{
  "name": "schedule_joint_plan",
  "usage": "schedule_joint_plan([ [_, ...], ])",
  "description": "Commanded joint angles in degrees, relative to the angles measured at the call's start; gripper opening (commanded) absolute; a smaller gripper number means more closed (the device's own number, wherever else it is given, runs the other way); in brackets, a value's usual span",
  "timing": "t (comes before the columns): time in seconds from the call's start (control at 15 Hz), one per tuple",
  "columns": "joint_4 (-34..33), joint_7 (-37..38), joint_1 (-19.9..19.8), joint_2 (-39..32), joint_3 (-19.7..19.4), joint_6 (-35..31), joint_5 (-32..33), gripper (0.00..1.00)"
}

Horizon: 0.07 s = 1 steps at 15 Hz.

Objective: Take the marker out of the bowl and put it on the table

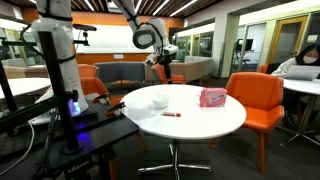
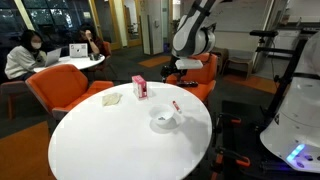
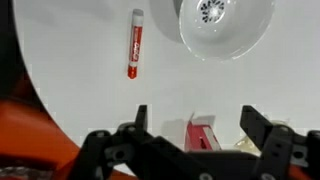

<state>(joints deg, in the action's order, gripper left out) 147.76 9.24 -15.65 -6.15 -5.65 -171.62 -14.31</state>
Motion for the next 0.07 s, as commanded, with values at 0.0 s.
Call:
schedule_joint_plan([
  [0.0,7.8,9.7,1.6,10.2,-4.8,-0.7,15.1,1.00],
])
